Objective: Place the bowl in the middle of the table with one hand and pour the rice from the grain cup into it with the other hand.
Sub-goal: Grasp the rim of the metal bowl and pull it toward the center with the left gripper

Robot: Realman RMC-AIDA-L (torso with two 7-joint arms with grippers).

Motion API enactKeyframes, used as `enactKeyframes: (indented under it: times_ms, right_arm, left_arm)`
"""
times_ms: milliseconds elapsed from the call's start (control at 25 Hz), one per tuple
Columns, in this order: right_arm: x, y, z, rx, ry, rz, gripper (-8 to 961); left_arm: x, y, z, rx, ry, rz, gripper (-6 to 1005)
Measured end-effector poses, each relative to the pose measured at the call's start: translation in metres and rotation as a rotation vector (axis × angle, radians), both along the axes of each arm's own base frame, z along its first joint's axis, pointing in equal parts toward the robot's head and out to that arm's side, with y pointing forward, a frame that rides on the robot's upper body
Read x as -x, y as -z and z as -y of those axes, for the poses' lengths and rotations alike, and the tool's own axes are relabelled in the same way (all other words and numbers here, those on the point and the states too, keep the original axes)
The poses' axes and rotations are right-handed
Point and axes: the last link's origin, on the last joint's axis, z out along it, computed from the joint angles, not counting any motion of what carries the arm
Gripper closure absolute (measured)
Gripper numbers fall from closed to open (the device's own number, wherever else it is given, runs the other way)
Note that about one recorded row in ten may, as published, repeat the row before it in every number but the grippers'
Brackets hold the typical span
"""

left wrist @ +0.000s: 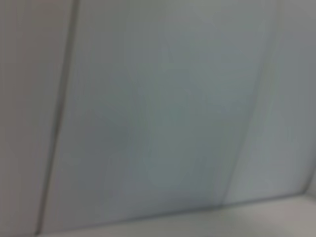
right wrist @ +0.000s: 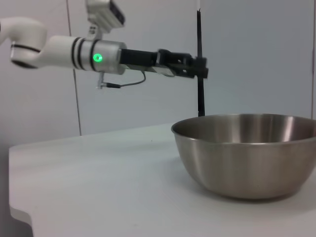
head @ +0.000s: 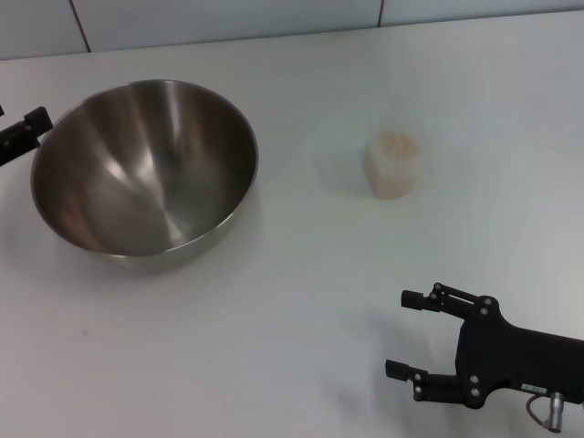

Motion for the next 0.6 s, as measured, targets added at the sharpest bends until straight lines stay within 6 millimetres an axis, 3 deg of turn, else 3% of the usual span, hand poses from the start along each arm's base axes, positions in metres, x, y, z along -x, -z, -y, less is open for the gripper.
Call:
enactKeyframes:
  times_ms: [240, 600]
  right_arm:
    - [0.001, 0.000, 0.000, 0.001, -0.003, -0.002, 134]
    - [0.000, 0.000, -0.001, 0.001, 0.001, 0.002, 134]
  left_arm:
    - [-0.008, 0.009, -0.033, 0.105, -0.145, -0.173, 171]
    - [-0.009, 0.026, -0.052, 0.200, -0.206, -0.290, 173]
